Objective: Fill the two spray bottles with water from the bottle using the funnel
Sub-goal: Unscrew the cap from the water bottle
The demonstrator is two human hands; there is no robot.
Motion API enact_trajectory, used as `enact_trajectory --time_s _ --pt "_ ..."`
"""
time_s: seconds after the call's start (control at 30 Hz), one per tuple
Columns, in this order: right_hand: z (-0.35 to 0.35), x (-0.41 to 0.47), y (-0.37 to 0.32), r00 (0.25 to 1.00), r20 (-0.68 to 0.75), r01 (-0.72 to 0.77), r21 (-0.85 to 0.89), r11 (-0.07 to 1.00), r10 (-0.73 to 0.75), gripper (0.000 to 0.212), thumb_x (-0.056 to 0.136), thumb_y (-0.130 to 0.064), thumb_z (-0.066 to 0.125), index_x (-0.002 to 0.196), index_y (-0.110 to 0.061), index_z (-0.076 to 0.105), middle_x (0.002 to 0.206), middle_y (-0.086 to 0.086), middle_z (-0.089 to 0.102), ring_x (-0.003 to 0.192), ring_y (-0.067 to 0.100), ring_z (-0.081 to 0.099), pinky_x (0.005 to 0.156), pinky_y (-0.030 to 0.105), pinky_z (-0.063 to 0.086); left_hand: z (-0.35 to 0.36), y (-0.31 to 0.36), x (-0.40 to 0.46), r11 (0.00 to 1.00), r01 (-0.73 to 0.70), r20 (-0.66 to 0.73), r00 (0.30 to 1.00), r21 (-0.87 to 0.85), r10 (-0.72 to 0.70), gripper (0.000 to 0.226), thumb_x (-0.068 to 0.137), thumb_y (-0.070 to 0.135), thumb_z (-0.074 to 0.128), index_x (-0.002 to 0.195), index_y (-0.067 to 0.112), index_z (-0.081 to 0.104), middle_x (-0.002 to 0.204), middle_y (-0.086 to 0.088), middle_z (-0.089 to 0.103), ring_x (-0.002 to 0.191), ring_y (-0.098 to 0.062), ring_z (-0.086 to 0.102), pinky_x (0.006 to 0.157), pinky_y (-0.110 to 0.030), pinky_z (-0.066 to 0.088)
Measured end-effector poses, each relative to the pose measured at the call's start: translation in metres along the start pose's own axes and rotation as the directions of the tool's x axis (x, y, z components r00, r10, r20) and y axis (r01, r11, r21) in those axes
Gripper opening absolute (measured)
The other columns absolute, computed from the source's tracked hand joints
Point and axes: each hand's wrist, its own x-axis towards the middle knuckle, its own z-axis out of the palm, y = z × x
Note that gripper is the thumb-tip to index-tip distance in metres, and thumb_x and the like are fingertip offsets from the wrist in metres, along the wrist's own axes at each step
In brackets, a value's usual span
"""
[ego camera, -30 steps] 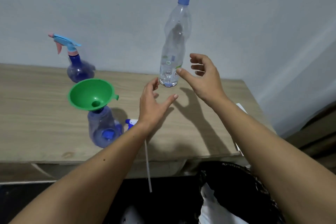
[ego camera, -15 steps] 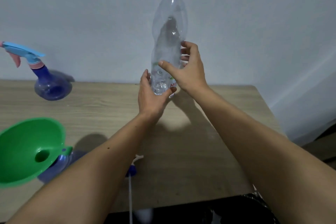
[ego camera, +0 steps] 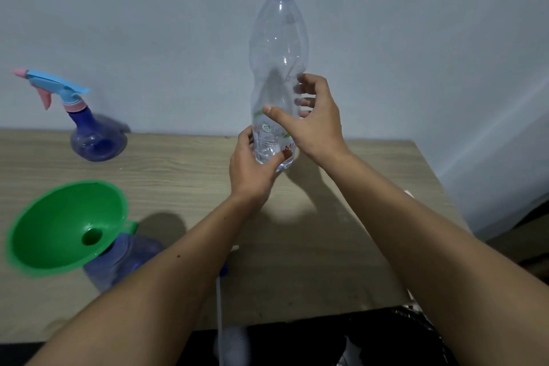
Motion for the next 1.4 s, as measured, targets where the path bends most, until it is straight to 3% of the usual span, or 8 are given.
enact_trajectory --time_s 0.23,0.47,0.87,1.0,1.07,1.23,1.4 --pt "-0.031 -0.067 -0.022 0.999 -0.036 -0.025 -0.010 1.000 0.025 0.081 0.070 -0.038 0.097 0.135 -0.021 0.052 0.125 -0.006 0.062 0.105 0.007 0.065 0.088 0.026 0.059 -0.023 0.017 -0.066 1.000 0.019 0.108 0.994 -0.017 -0.017 0.075 0.057 0.044 0.098 0.122 0.042 0.061 0.119 0.011 0.077 0.109 -0.013 0.076 0.096 -0.050 0.063" --pt "-0.054 -0.148 -0.042 0.997 -0.051 -0.057 -0.032 0.998 0.055 0.084 0.069 -0.040 0.097 0.136 -0.022 0.052 0.126 -0.007 0.062 0.107 0.007 0.063 0.087 0.023 0.056 -0.054 0.025 -0.141 0.993 -0.055 0.184 0.982 0.106 0.035 0.077 0.070 0.023 0.101 0.134 0.021 0.058 0.122 0.006 0.074 0.108 -0.008 0.074 0.097 -0.039 0.062" --pt "-0.072 -0.245 -0.060 0.995 -0.055 -0.089 -0.053 0.995 0.086 0.082 0.069 -0.041 0.098 0.134 -0.024 0.051 0.126 -0.007 0.061 0.109 0.009 0.062 0.083 0.019 0.054 -0.096 0.021 -0.212 0.962 -0.102 0.320 0.947 0.255 0.016 0.093 0.059 0.046 0.102 0.135 0.023 0.053 0.128 0.005 0.071 0.118 -0.014 0.070 0.102 -0.044 0.060" --pt "-0.074 -0.257 -0.060 0.994 -0.055 -0.095 -0.022 0.995 0.094 0.083 0.070 -0.035 0.098 0.137 -0.023 0.050 0.128 -0.004 0.060 0.101 -0.008 0.059 0.079 0.008 0.049 -0.100 0.022 -0.215 0.925 -0.188 0.368 0.928 0.331 0.057 0.082 0.064 0.051 0.097 0.130 0.024 0.057 0.121 0.005 0.071 0.112 -0.015 0.069 0.097 -0.045 0.059" --pt "-0.073 -0.260 -0.059 0.994 -0.059 -0.093 -0.009 0.996 0.093 0.084 0.071 -0.034 0.098 0.138 -0.024 0.048 0.130 -0.005 0.059 0.104 -0.007 0.059 0.080 0.006 0.049 -0.100 0.021 -0.213 0.912 -0.219 0.387 0.919 0.345 0.074 0.081 0.064 0.056 0.092 0.131 0.024 0.057 0.120 0.006 0.070 0.112 -0.016 0.068 0.096 -0.047 0.059" --pt "-0.068 -0.258 -0.057 0.994 -0.077 -0.081 -0.021 0.996 0.080 0.086 0.070 -0.036 0.098 0.139 -0.022 0.049 0.131 -0.005 0.060 0.111 0.004 0.062 0.084 0.011 0.053 -0.100 0.014 -0.206 0.886 -0.262 0.412 0.907 0.382 0.090 0.072 0.077 0.044 0.094 0.133 0.022 0.053 0.123 0.005 0.068 0.114 -0.016 0.065 0.097 -0.044 0.058" --pt "-0.077 -0.254 -0.070 0.996 -0.063 -0.072 -0.088 0.994 0.066 0.088 0.069 -0.043 0.097 0.139 -0.023 0.047 0.133 -0.007 0.057 0.119 0.011 0.059 0.101 0.031 0.053 -0.103 0.017 -0.206 0.887 -0.240 0.436 0.899 0.395 0.048 0.075 0.078 0.046 0.094 0.135 0.026 0.050 0.127 0.006 0.066 0.117 -0.015 0.065 0.099 -0.044 0.059"
